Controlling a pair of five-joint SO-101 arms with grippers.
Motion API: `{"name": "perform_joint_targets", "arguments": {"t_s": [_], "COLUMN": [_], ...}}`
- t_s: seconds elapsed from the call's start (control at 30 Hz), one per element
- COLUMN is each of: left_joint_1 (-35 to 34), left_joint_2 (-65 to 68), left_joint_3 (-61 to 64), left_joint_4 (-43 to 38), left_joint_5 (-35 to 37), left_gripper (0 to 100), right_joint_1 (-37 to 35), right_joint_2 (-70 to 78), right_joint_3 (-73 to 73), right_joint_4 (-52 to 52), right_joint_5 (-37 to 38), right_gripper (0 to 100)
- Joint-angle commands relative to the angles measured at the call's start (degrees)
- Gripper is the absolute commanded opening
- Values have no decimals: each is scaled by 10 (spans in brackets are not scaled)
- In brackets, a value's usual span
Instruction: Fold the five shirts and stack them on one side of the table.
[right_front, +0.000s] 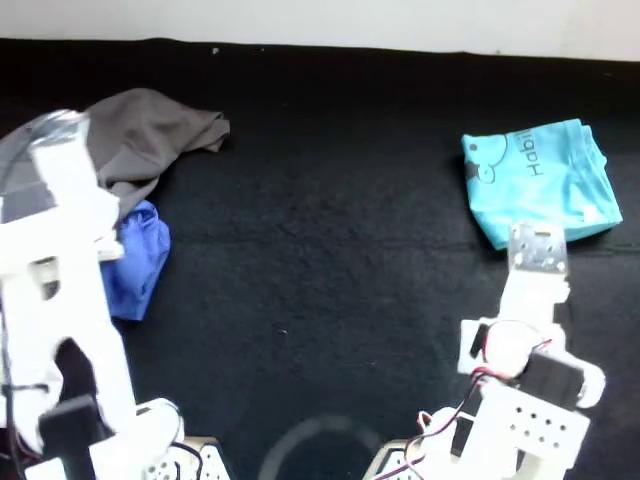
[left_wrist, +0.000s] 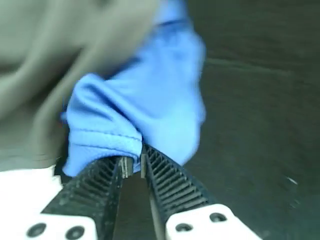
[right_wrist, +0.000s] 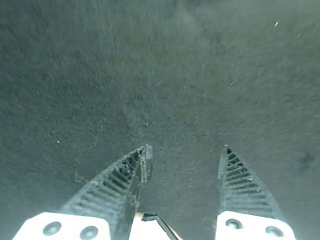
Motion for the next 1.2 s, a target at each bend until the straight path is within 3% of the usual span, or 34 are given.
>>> {"name": "perform_joint_targets", "arguments": {"t_s": [0.0, 0.3, 0.47, 0.63, 0.77, 0.9, 1.17], "left_joint_1": [152, 489, 597, 649, 642, 581, 335], "left_joint_2": [-94, -182, -181, -181, -183, -183, -182], "left_joint_3": [-21, -22, -22, -22, -19, -15, 21], "left_joint_4": [9, -75, -143, -193, -193, -177, -52], "left_joint_5": [31, 55, 55, 57, 57, 55, 54], "left_gripper": [9, 9, 11, 65, 175, 200, 202], "right_joint_1": [-3, -3, -3, -3, -5, -6, -7], "right_joint_2": [-33, -42, -42, -42, -42, -42, -40], "right_joint_3": [10, 15, 15, 16, 16, 16, 15], "right_joint_4": [-19, -47, -47, -46, -46, -46, -51], "right_joint_5": [5, 4, 4, 4, 4, 4, 6], "right_gripper": [217, 217, 217, 217, 217, 217, 217]}}
